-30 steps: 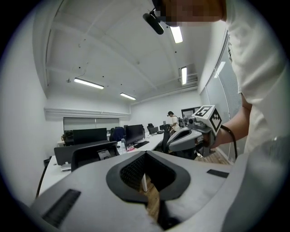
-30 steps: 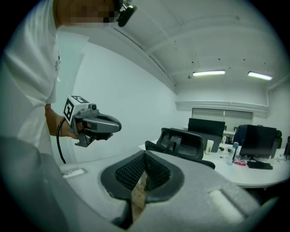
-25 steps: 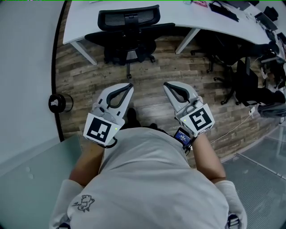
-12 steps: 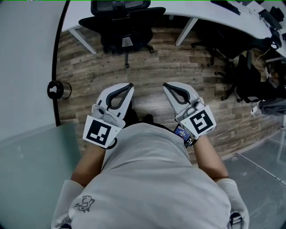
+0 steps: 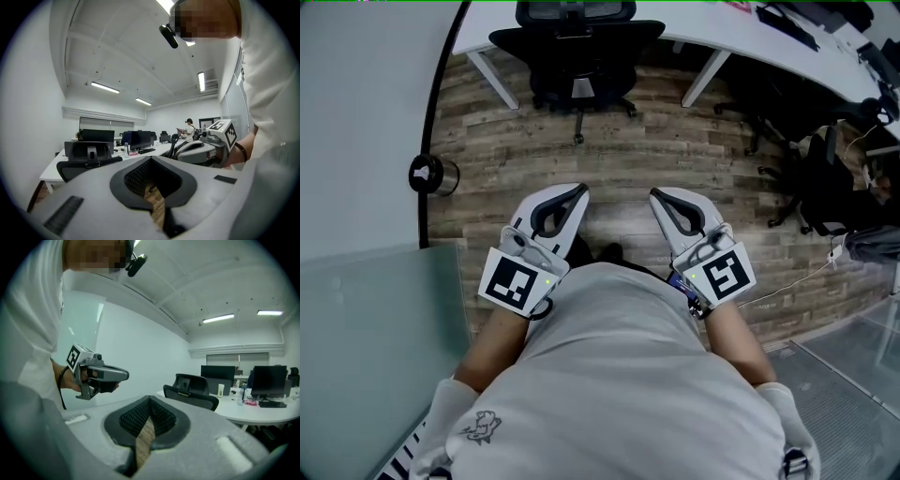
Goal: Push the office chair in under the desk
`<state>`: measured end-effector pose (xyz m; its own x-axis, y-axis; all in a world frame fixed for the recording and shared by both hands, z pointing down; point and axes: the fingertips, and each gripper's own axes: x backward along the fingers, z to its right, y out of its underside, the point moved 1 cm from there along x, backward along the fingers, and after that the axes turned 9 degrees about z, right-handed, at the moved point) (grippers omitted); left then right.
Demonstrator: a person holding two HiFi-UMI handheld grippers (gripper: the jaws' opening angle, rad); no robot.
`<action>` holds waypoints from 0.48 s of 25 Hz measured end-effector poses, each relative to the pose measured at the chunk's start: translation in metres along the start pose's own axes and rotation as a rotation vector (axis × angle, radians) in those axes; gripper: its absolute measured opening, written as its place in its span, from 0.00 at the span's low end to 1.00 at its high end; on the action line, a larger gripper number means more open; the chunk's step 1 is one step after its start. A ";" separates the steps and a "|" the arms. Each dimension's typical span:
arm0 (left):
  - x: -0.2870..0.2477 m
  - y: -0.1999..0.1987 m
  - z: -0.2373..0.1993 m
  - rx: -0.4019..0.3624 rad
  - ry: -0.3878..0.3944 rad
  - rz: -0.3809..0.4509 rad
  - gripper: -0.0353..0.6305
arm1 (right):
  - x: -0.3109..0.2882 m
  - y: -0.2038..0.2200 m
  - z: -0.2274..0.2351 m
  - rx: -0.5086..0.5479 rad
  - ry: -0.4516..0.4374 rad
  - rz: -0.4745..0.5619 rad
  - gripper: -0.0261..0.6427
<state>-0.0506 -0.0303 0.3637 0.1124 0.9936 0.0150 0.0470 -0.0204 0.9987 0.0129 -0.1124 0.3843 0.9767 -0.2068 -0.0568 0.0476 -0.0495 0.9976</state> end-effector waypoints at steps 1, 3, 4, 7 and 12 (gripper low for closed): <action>0.001 -0.001 0.000 0.008 -0.002 0.002 0.05 | 0.000 -0.001 -0.001 0.006 -0.001 0.001 0.04; 0.003 -0.001 0.001 0.020 -0.001 0.003 0.05 | -0.003 -0.004 -0.007 0.000 -0.010 0.011 0.04; 0.004 0.000 0.002 0.023 0.001 0.001 0.05 | -0.004 -0.006 -0.009 -0.005 -0.013 0.014 0.04; 0.004 0.001 0.004 0.024 0.004 -0.004 0.05 | -0.007 -0.007 -0.013 -0.016 -0.019 0.018 0.04; 0.006 0.000 0.002 0.042 0.002 0.023 0.05 | -0.012 -0.003 -0.015 -0.005 -0.026 0.004 0.04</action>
<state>-0.0481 -0.0249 0.3639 0.1118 0.9930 0.0381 0.0863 -0.0478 0.9951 0.0046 -0.0947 0.3822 0.9711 -0.2324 -0.0542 0.0452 -0.0440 0.9980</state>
